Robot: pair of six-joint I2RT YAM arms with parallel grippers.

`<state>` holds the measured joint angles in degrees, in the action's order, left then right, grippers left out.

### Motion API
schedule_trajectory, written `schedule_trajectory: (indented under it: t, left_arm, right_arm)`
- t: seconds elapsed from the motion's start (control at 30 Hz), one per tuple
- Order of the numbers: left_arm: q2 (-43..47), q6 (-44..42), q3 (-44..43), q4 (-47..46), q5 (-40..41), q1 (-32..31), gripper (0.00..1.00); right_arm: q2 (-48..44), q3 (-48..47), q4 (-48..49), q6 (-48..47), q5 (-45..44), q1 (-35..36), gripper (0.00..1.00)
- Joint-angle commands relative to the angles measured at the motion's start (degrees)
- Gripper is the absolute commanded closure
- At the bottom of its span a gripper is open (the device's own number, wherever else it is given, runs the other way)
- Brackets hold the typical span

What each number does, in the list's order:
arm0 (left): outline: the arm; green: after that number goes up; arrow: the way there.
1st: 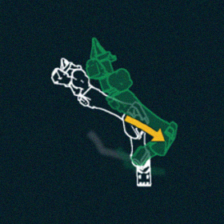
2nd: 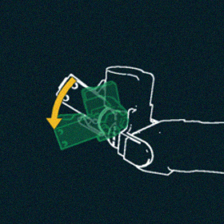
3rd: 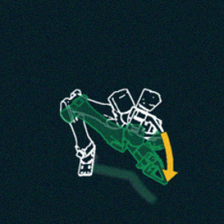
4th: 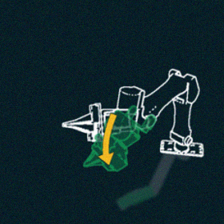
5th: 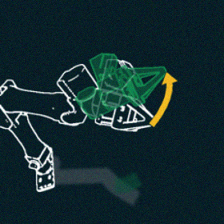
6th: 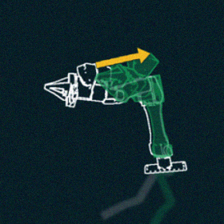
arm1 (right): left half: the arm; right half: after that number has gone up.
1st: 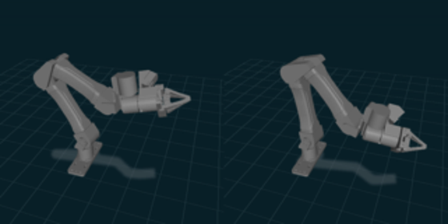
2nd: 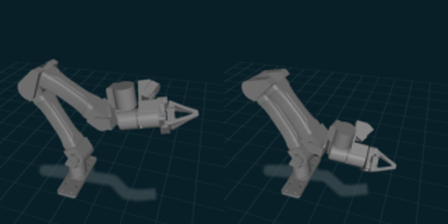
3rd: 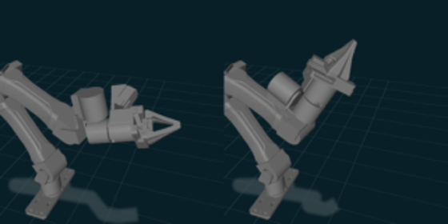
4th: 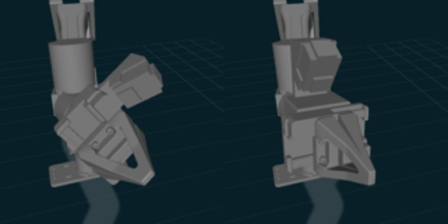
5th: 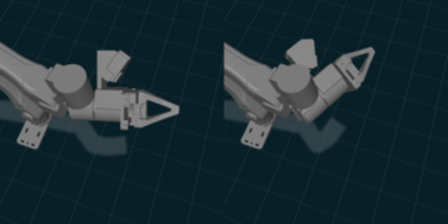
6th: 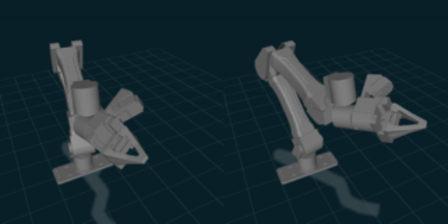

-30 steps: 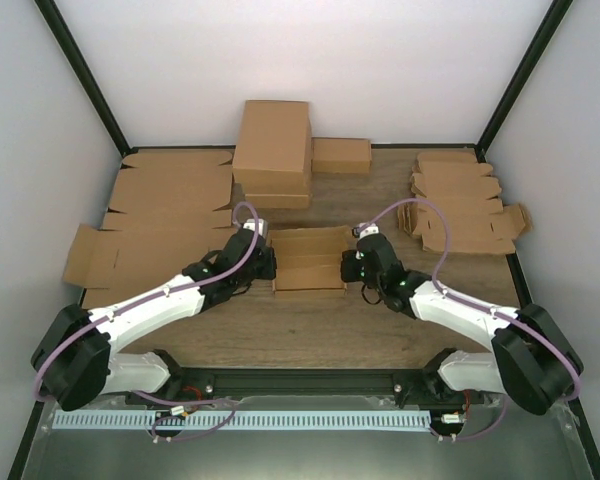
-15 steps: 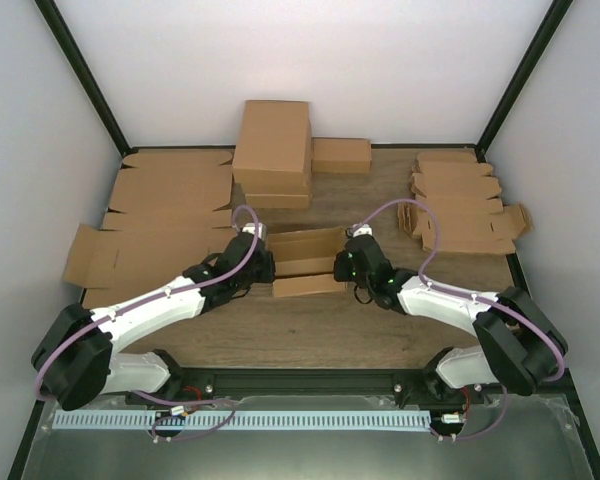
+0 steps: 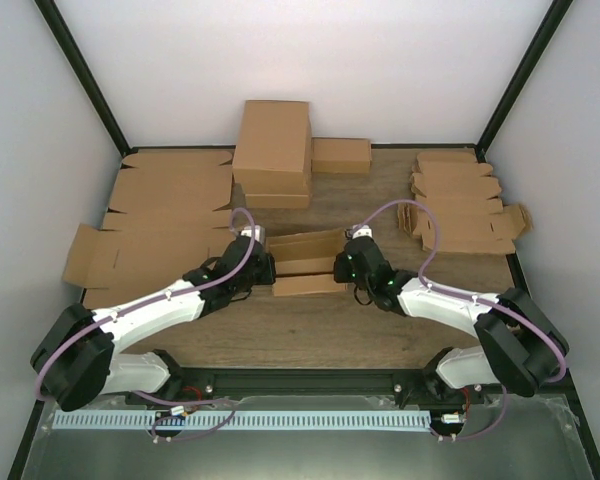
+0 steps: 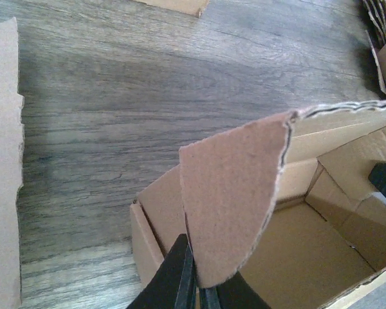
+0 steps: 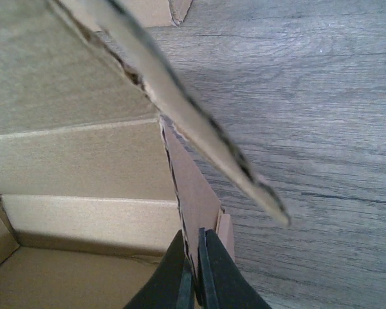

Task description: Fold the paper box

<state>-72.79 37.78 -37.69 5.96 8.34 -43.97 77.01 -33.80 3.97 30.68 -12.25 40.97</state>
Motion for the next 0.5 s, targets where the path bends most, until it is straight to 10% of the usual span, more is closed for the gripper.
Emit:
schedule_trajectory:
  t: [0.0, 0.47]
  left_arm:
    - [0.22, 1.94, 1.52, 0.22, -3.41, -0.23, 0.95]
    - [12.86, -1.94, -6.52, 22.19, 2.01, 0.17, 0.01]
  right_arm:
    - [-0.67, -0.11, -0.07, -0.23, -2.77, 1.26, 0.99]
    - [-1.17, 1.52, 3.76, -7.39, -5.84, 1.55, 0.99]
